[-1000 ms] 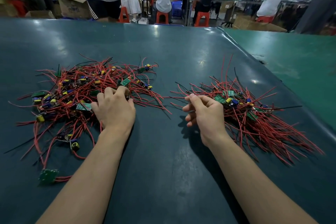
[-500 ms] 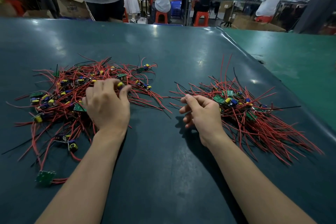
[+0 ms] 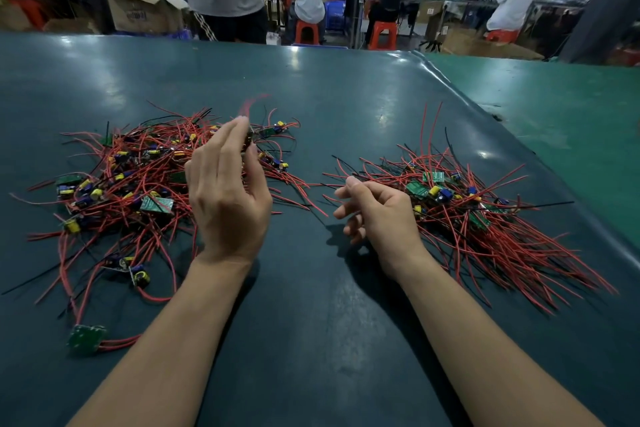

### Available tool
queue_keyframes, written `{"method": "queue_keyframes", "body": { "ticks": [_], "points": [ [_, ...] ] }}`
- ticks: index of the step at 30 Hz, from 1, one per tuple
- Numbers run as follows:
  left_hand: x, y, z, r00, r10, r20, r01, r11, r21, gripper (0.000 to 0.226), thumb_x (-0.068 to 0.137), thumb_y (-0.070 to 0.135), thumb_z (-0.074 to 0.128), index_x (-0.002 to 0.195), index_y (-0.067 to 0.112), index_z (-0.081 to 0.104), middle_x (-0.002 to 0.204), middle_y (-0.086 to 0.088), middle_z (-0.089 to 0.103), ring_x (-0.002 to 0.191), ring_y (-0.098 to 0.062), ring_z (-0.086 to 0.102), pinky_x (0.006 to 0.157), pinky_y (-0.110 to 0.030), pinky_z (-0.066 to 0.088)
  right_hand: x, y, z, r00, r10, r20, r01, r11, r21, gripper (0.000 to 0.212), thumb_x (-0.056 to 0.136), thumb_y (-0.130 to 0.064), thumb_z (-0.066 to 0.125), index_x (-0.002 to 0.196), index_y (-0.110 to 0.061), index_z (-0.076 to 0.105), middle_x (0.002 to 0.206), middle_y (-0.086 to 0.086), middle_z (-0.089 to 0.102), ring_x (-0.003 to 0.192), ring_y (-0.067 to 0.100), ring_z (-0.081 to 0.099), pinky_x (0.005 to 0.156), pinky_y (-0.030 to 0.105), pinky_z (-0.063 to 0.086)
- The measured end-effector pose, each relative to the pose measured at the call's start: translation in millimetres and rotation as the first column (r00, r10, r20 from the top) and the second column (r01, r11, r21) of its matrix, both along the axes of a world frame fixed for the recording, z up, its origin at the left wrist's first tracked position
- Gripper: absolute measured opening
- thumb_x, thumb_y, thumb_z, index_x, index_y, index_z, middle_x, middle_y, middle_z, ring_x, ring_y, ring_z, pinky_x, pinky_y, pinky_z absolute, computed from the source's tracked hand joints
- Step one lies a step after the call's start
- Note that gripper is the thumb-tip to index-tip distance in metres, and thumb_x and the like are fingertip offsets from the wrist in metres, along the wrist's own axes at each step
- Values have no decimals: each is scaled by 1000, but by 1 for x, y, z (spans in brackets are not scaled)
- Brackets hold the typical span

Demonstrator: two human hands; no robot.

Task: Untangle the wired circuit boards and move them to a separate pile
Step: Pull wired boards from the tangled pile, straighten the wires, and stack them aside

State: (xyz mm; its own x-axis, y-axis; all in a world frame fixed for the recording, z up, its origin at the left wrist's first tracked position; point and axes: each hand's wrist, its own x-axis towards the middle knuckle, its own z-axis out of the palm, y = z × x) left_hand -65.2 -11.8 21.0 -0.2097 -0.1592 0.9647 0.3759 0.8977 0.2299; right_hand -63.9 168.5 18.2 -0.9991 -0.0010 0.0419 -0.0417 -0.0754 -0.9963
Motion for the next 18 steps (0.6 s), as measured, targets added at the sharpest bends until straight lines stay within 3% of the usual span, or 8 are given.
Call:
{"method": "queue_keyframes", "body": {
  "ticks": [3,5,9,11,13,15,16,18],
  "points": [
    [2,9,-3,983,-183,-5,182,978,-100,25,94,0,60,118,-2,66,121,-15,65,111,-26,62,94,-41,49,1,-3,1,997,76,-22,-77,996,-39,18,97,-29,60,97,-13,67,69,0,68,41,13,53,36,20,37],
    [3,18,-5,946,-312,91,323,936,-140,25,93,0,61,116,0,68,119,-14,66,109,-27,62,92,-43,50,3,-7,2,987,152,-54,-157,981,-113,16,96,-29,60,105,-17,65,75,-2,69,43,12,54,36,19,38],
    [4,30,-9,843,-462,276,524,823,-222,23,93,5,56,113,3,67,116,-8,68,107,-20,60,91,-39,48,3,-7,2,978,151,-143,-173,973,-155,10,94,-21,60,101,-18,66,77,-6,69,50,9,56,36,19,42],
    [4,31,-10,814,-480,328,555,808,-195,25,89,2,59,112,2,67,119,-9,67,110,-23,60,95,-39,47,2,-5,1,982,120,-145,-144,974,-172,8,96,-15,58,99,-14,66,77,-3,70,51,10,58,37,20,43],
    [4,31,-11,823,-476,309,523,848,-89,27,86,5,66,113,0,66,119,-13,63,111,-26,59,98,-36,45,0,-3,2,989,77,-127,-104,970,-220,9,96,-13,59,98,-9,66,78,2,72,51,12,61,37,20,44],
    [7,33,-11,834,-476,278,468,878,99,26,87,14,70,109,1,65,104,-11,63,95,-21,60,87,-28,48,-1,-2,2,992,41,-122,-67,974,-216,10,95,-15,61,98,-7,67,81,5,74,53,14,63,38,20,45],
    [8,34,-10,810,-503,301,451,863,227,26,88,20,70,107,4,65,94,-8,64,83,-18,61,78,-25,50,-1,-2,1,991,40,-127,-64,978,-197,10,95,-15,61,97,-9,67,83,6,74,54,14,64,38,20,45],
    [7,36,-10,670,-613,418,412,776,478,28,90,30,67,106,7,67,85,-5,67,73,-16,63,71,-30,54,-1,-4,0,988,64,-141,-84,987,-139,11,98,-15,57,97,-13,68,87,4,75,54,14,65,38,20,44]
  ]
}}
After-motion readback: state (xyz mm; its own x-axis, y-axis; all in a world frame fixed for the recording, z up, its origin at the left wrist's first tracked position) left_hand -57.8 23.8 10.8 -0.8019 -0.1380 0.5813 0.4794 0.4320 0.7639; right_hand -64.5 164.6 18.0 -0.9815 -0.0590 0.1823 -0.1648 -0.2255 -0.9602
